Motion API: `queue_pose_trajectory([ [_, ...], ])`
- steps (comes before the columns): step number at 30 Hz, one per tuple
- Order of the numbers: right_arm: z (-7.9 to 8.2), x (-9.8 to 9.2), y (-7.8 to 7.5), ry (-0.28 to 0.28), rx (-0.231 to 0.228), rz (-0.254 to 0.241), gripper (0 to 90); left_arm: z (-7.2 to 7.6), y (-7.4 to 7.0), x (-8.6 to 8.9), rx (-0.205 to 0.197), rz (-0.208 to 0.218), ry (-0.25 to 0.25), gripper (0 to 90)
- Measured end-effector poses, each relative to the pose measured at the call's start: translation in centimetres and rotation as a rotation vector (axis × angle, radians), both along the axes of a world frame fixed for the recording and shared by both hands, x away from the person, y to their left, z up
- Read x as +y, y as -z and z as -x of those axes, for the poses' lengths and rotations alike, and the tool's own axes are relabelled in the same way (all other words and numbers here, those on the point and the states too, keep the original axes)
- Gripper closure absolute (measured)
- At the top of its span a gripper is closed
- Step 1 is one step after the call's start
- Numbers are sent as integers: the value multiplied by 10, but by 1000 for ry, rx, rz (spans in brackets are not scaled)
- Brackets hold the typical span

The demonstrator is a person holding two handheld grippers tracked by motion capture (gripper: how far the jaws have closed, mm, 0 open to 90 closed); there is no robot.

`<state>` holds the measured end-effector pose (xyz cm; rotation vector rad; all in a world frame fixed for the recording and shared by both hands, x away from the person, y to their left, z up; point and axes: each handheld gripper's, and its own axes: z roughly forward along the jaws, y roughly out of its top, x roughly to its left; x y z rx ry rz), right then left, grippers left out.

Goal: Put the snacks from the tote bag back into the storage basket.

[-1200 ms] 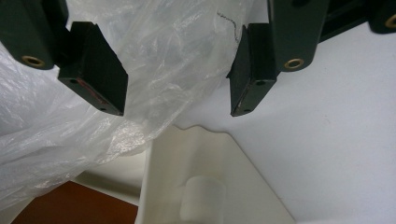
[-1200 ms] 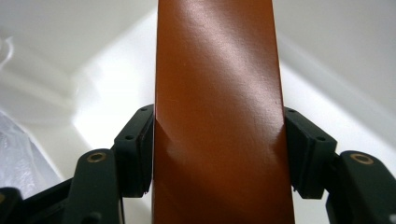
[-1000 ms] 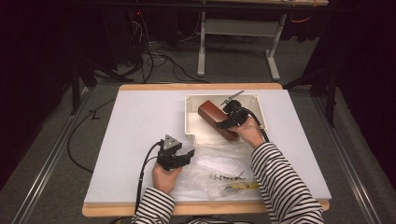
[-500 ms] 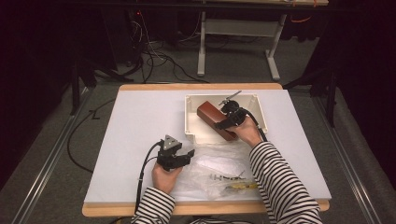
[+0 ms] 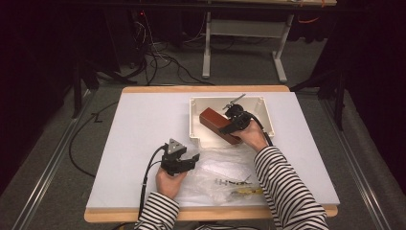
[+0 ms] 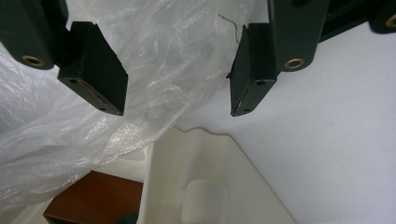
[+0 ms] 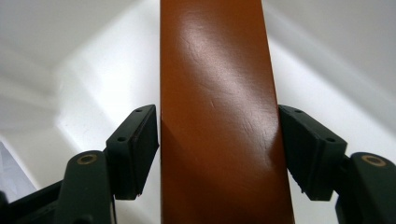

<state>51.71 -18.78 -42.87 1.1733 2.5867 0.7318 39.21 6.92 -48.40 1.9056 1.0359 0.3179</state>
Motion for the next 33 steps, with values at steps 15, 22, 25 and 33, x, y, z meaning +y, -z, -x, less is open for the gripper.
queue_pose_trajectory([
  [15, 11, -8, -15, -16, -46, -28, 307, 0, 0, 0, 1, -3, 1, 377],
  [22, 20, -15, -25, 1, -53, -48, 325, 0, 0, 1, 6, 0, 5, 377],
  [25, 25, -18, -29, 5, -49, -51, 350, 0, 0, 1, 8, 2, 2, 377],
  [33, 49, -31, -34, 47, -56, -68, 543, -1, 0, 1, 8, 7, -3, 382],
])
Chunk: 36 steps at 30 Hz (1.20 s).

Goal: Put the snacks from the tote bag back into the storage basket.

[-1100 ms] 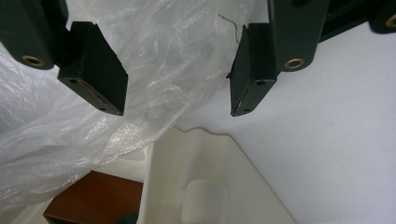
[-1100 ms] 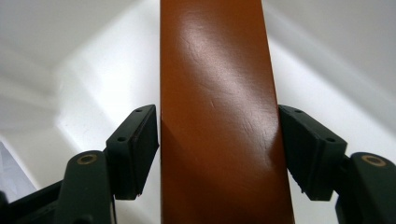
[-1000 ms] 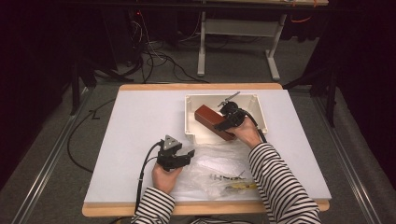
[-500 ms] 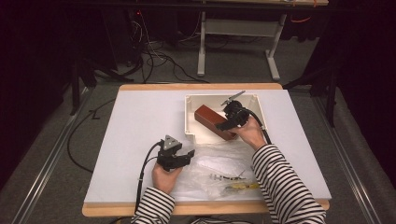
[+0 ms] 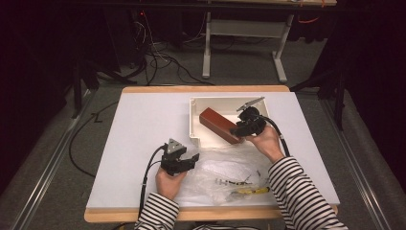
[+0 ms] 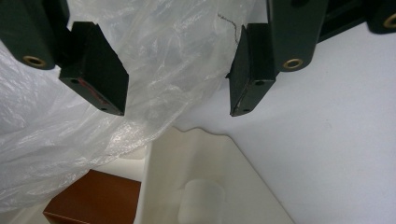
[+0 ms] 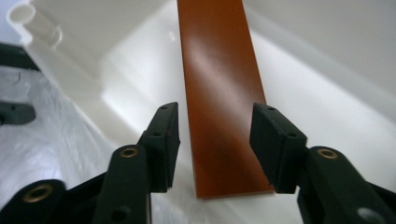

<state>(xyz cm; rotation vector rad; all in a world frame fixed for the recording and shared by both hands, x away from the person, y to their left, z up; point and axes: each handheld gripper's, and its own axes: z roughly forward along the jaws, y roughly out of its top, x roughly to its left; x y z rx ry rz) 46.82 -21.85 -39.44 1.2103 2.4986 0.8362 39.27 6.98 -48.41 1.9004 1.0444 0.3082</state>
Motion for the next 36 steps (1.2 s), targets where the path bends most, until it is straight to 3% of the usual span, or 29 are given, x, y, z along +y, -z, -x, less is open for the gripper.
queue_pose_trajectory([
  [6, 19, -6, 2, -25, -20, -33, 658, 0, 0, 0, -2, -3, 0, 382],
  [9, 25, -7, 9, -58, 5, -18, 725, 0, 0, 0, 0, -3, 0, 382],
  [14, 29, -11, 23, -65, 50, -58, 823, 0, 0, 0, 1, -6, 3, 381],
  [16, 31, -12, 23, -60, 42, -72, 851, 0, 0, 0, 1, -7, 2, 381],
  [17, 31, -13, 23, -68, 27, -78, 856, 0, 0, 0, 0, -7, 2, 381],
  [28, 29, -9, 34, -54, 59, -41, 861, 0, 0, 0, 1, -6, 0, 380],
  [36, 24, -10, 37, -18, 70, -32, 863, 0, 0, 0, 4, -5, 0, 380],
])
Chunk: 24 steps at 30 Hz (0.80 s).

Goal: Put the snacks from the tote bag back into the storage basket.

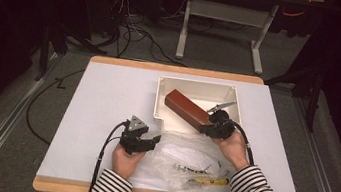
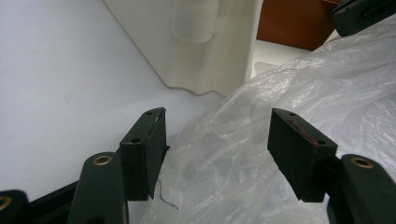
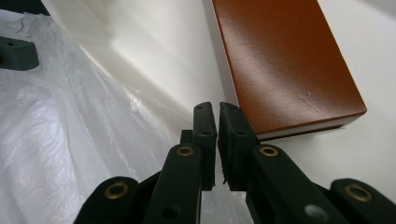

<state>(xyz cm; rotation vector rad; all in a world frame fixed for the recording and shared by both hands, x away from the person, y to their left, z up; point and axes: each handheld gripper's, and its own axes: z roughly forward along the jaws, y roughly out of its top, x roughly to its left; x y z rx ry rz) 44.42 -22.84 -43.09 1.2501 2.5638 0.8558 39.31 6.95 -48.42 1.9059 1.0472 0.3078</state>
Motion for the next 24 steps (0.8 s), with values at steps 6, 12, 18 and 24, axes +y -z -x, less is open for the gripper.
queue_pose_trajectory([
  [6, -5, -3, 1, 26, 2, -9, 862, 0, 0, 0, 1, -2, -1, 380],
  [12, -12, -7, 6, 68, 25, -10, 858, -1, 0, 0, 3, -2, -1, 379],
  [18, -17, -3, 7, 78, 28, -18, 857, -1, 0, 0, 5, -2, -1, 378],
  [24, -22, 10, 5, 57, 31, -10, 854, -1, 0, 0, 7, -3, -2, 376],
])
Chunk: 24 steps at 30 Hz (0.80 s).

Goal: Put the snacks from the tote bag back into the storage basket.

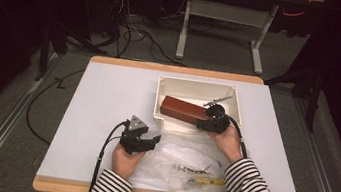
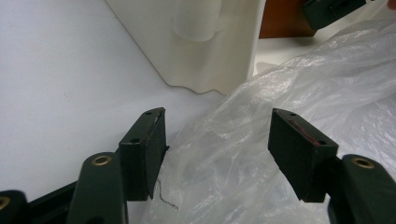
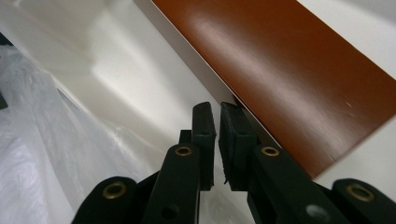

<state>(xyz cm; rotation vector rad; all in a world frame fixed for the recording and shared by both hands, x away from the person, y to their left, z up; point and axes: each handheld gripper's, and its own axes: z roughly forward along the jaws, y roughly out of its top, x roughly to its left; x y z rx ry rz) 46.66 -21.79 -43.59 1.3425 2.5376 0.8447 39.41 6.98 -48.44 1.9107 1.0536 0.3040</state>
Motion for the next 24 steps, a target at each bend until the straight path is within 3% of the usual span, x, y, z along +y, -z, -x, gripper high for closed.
queue_pose_trajectory([
  [9, -9, 14, 3, 1, 7, -8, 854, 0, 0, 0, 3, 3, 0, 375],
  [18, -19, 6, 6, 34, 29, 14, 858, 0, 0, 0, 5, 5, -2, 374],
  [24, -25, -5, 6, 83, 41, 1, 858, 0, 0, 0, 6, 5, -2, 373],
])
